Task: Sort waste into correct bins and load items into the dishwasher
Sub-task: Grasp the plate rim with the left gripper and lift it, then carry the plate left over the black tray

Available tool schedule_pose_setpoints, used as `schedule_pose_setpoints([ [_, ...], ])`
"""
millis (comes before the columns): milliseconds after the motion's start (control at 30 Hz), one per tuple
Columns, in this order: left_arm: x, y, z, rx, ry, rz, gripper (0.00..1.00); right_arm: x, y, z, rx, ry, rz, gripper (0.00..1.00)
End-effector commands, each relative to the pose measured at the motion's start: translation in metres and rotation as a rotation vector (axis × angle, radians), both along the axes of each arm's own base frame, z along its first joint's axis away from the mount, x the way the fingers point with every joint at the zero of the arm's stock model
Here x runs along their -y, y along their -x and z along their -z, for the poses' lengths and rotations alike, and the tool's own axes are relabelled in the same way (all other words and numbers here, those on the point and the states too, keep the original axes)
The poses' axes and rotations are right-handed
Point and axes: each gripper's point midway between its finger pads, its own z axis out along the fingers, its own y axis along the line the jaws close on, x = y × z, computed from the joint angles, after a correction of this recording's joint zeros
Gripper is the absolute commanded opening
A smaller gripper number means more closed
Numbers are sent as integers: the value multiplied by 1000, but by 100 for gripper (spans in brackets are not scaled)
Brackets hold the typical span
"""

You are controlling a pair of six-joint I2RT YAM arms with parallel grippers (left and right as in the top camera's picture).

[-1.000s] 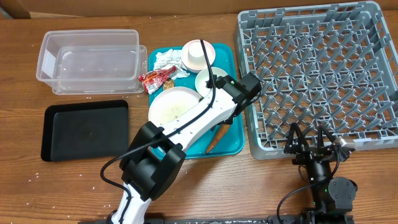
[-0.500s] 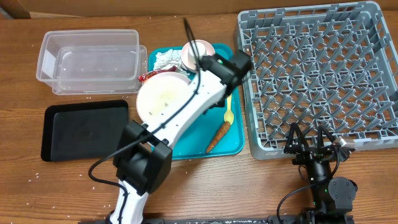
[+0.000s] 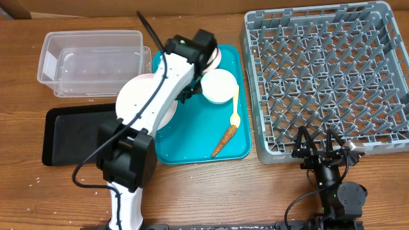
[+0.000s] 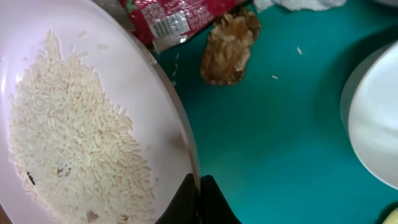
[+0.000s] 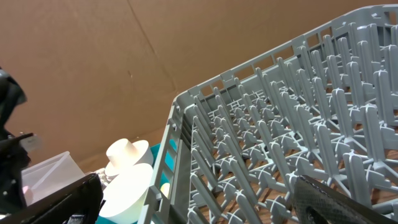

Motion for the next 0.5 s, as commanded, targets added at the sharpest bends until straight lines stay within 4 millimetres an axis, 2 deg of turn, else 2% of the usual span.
schedule_pose_setpoints([
  [0,-14,-9,-25,43,99,-33,4,1,0,2,1,-2,5,100],
  [267,-50,-17,-23,32,136,-126,4,1,0,2,1,-2,6,100],
  [467,-58,-19,-22,24,172,-160,4,1,0,2,1,-2,5,100],
])
